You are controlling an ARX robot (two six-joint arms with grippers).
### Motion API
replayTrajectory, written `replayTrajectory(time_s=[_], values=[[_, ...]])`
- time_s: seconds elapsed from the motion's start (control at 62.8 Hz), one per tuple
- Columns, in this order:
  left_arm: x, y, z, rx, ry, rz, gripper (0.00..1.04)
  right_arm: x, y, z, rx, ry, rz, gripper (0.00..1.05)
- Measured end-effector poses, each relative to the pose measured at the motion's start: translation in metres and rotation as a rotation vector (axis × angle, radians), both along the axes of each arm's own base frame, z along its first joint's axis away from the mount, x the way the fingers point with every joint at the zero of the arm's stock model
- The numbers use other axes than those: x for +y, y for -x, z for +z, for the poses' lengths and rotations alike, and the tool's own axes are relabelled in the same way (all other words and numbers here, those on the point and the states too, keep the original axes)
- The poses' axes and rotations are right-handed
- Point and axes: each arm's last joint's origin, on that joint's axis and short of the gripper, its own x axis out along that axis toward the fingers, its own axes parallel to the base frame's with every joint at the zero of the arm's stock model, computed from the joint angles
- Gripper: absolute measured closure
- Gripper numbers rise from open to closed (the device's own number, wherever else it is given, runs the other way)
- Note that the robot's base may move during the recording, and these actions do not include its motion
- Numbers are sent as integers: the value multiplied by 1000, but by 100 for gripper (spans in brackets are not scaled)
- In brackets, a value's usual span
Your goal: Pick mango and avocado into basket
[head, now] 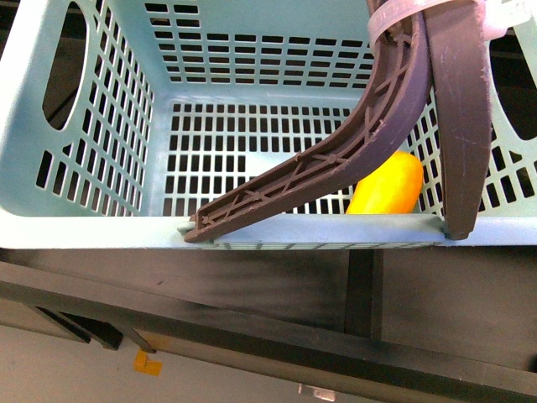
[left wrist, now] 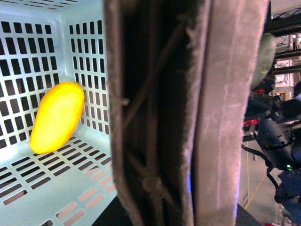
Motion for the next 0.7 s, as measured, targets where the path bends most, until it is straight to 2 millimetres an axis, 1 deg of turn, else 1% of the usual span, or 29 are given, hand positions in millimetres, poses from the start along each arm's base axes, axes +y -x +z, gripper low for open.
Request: replayTrajectory(time_s=[0.112, 0.127, 0.159, 0.207, 0.287, 0.414, 0.51, 0.558, 0.621, 0.701], values=[[0, 0, 0, 0, 0, 0, 89, 29, -2, 11, -38, -28, 52, 47], [0, 0, 0, 0, 0, 0, 89, 35, -4, 11, -42, -30, 62, 47], [0, 0, 0, 0, 0, 0, 89, 42, -5, 12, -43, -39, 71, 47], [0, 0, 0, 0, 0, 0, 89, 62, -8, 13, -46, -52, 106, 47], [0, 0, 0, 0, 0, 0, 89, 84, -12, 11, -42, -58, 146, 47], [0, 0, 0, 0, 0, 0, 89, 109, -20, 9, -34, -46, 167, 47], [0, 0, 0, 0, 0, 1, 89, 127, -22, 0, -8, -29, 183, 47], [0, 0, 0, -1, -1, 0, 89, 133, -22, -3, 0, -23, 186, 47], [0, 0, 0, 0, 0, 0, 89, 138, -21, -4, 2, -19, 200, 36], [0, 0, 0, 0, 0, 0, 89, 140, -21, -4, 0, -17, 201, 26]])
